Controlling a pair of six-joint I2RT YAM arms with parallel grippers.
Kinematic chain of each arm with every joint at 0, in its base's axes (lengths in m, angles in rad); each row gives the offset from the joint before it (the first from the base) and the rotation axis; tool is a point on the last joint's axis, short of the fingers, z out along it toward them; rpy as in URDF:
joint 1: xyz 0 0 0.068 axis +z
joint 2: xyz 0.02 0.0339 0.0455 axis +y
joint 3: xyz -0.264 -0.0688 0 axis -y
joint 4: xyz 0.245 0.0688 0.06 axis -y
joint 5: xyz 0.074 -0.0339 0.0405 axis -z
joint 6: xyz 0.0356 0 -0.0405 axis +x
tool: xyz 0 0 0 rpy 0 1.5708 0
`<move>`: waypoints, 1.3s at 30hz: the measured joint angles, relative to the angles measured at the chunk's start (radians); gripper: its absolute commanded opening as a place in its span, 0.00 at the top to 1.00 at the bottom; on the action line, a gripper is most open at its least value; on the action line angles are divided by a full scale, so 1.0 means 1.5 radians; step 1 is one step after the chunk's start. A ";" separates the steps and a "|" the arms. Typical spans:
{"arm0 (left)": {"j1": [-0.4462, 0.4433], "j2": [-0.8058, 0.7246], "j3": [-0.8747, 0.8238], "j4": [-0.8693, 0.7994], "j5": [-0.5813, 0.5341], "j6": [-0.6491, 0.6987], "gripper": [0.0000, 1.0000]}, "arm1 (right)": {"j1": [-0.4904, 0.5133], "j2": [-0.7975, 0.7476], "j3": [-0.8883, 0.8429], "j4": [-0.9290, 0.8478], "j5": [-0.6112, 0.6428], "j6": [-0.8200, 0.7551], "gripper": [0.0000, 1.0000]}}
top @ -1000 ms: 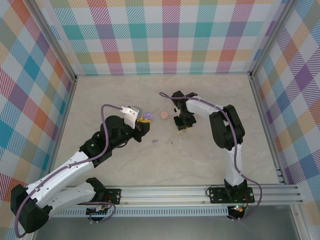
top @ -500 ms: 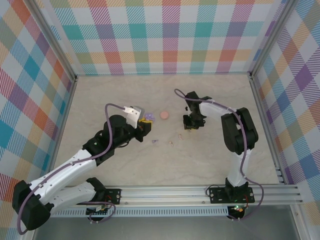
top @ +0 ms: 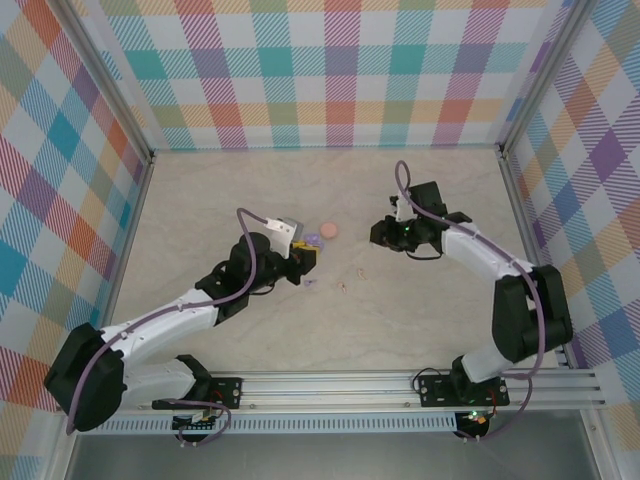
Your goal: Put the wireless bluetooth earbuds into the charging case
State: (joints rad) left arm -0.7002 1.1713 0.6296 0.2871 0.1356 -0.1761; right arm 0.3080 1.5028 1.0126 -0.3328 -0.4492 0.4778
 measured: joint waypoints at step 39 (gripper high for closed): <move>-0.061 -0.011 0.041 0.224 0.201 0.061 0.91 | 0.247 -0.354 -0.009 0.119 0.004 0.015 0.77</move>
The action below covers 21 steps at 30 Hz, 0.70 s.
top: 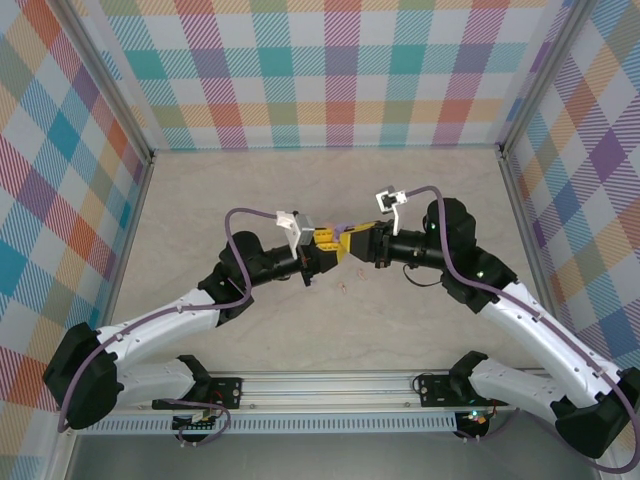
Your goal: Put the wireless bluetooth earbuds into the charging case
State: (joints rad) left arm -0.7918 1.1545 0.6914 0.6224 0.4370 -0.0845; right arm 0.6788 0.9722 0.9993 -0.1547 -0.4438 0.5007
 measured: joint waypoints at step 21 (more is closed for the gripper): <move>-0.004 -0.012 0.001 -0.016 0.018 -0.016 0.91 | 0.016 -0.018 0.001 0.025 0.075 -0.022 0.78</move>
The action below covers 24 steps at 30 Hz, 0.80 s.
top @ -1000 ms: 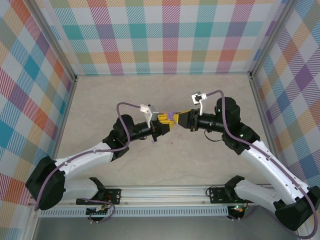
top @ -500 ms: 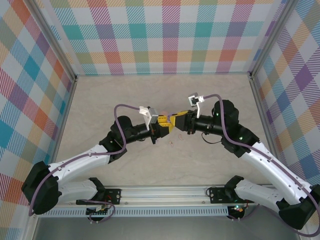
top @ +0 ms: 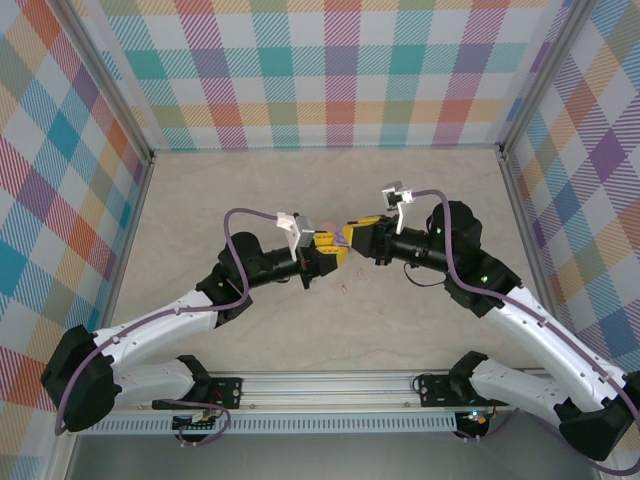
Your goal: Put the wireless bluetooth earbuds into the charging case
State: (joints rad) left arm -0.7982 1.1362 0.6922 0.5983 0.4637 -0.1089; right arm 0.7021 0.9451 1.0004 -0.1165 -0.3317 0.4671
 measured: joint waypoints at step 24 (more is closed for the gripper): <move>-0.001 0.000 0.007 0.029 0.000 -0.055 0.94 | 0.009 0.002 0.000 0.008 0.012 -0.008 0.78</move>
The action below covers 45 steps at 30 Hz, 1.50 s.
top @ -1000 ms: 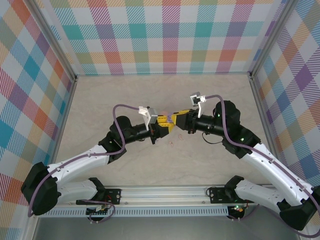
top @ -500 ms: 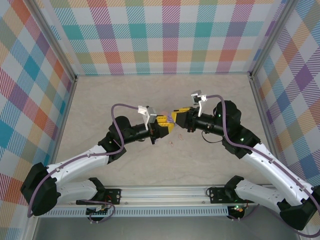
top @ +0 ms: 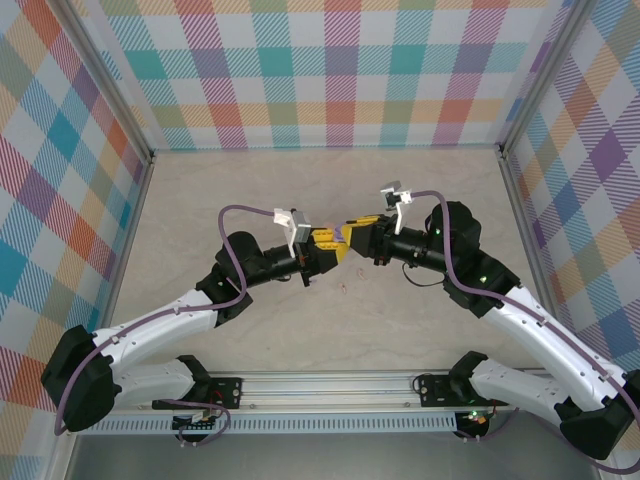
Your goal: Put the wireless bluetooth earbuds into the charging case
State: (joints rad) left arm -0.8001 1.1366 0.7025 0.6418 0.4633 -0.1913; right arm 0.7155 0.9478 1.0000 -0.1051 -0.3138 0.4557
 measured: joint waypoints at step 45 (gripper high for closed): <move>-0.002 -0.010 0.000 -0.031 -0.035 -0.014 0.94 | 0.009 0.004 0.000 -0.031 0.034 -0.035 0.78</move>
State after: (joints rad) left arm -0.8032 1.1213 0.7025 0.5957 0.4107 -0.2123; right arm 0.7284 0.9535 1.0004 -0.1520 -0.2623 0.4026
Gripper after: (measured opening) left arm 0.220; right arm 0.222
